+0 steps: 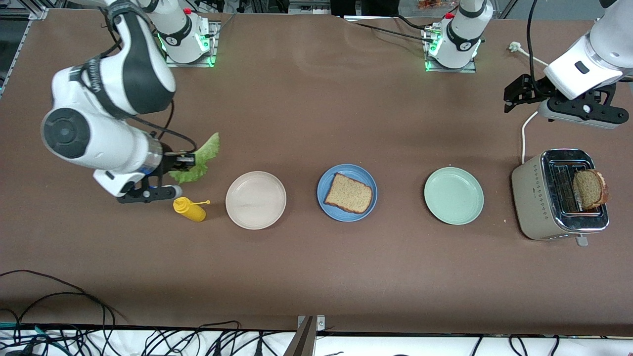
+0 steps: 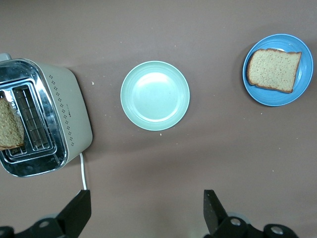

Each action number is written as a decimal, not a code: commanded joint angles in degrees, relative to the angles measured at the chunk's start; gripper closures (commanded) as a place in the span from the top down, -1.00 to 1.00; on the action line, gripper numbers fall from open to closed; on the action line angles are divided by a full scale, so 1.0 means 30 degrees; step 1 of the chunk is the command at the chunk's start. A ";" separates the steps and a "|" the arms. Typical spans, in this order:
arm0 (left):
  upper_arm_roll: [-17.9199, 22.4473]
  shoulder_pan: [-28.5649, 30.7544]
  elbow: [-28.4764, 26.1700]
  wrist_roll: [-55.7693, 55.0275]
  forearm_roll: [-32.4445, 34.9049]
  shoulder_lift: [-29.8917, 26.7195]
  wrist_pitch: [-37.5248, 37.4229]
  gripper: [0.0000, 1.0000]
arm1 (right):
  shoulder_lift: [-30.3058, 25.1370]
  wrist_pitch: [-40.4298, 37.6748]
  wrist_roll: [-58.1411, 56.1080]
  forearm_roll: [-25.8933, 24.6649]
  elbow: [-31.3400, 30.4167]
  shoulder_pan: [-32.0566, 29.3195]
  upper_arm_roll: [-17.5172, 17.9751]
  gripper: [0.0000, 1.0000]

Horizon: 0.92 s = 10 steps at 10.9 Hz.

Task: Make sandwich in blue plate with both arms
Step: 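Carry the lettuce with the right gripper over the bread on the blue plate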

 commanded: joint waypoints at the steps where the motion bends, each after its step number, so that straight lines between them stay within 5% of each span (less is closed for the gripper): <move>1: 0.0029 -0.0104 -0.0083 -0.0116 0.0422 -0.0137 0.0117 1.00 | 0.2021 -0.0416 0.3340 0.0547 0.2477 0.2043 -0.0652 -1.00; 5: 0.0029 -0.0104 -0.0083 -0.0116 0.0422 -0.0137 0.0117 1.00 | 0.6150 -0.0329 0.9608 0.1866 0.7367 0.4330 -0.0652 -1.00; 10: 0.0029 -0.0104 -0.0083 -0.0116 0.0422 -0.0137 0.0117 1.00 | 0.8616 0.0723 1.5381 0.3004 1.0040 0.6204 -0.1234 -1.00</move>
